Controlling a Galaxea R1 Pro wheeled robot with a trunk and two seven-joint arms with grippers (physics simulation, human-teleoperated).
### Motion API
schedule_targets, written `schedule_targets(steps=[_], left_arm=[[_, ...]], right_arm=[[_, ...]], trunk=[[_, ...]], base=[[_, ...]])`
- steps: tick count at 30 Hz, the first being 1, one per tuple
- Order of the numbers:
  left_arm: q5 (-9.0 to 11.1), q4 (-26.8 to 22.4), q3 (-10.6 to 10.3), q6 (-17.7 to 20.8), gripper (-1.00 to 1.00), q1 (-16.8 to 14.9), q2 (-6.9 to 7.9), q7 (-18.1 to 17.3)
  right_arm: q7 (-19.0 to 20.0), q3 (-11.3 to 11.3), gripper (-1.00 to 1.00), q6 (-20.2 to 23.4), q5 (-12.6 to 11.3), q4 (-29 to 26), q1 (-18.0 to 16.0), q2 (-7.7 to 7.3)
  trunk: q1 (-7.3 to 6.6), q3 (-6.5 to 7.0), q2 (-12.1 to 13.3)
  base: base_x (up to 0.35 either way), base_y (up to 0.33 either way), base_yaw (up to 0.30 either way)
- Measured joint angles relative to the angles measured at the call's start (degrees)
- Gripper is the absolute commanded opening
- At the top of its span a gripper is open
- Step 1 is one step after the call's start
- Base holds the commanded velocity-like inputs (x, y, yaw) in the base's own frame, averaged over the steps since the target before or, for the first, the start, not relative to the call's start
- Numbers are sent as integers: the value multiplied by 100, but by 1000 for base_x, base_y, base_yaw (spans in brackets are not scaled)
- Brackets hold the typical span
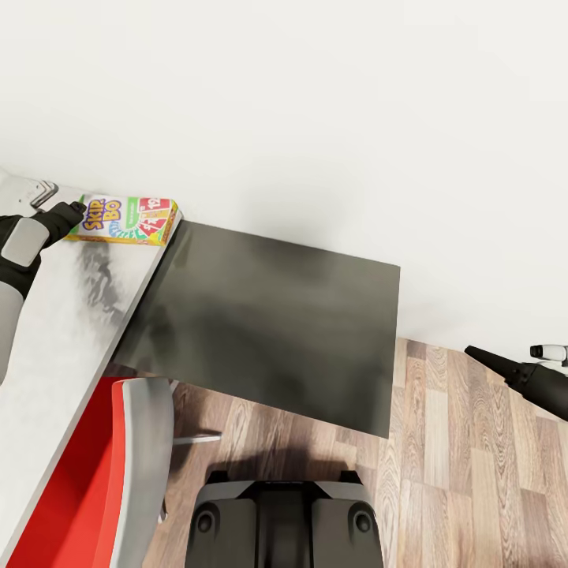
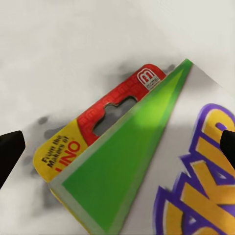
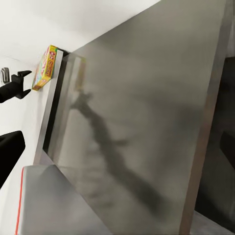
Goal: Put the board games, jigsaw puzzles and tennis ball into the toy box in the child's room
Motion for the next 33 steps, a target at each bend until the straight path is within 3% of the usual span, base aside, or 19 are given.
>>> schedule_targets(steps=[33], left_arm=[[-40, -284, 11, 0, 100, -14, 19, 4]], right_arm=[[-37, 3, 100, 1, 4, 0, -7, 1]], trunk=[[-2, -255, -3]], base=[[0, 0, 0]])
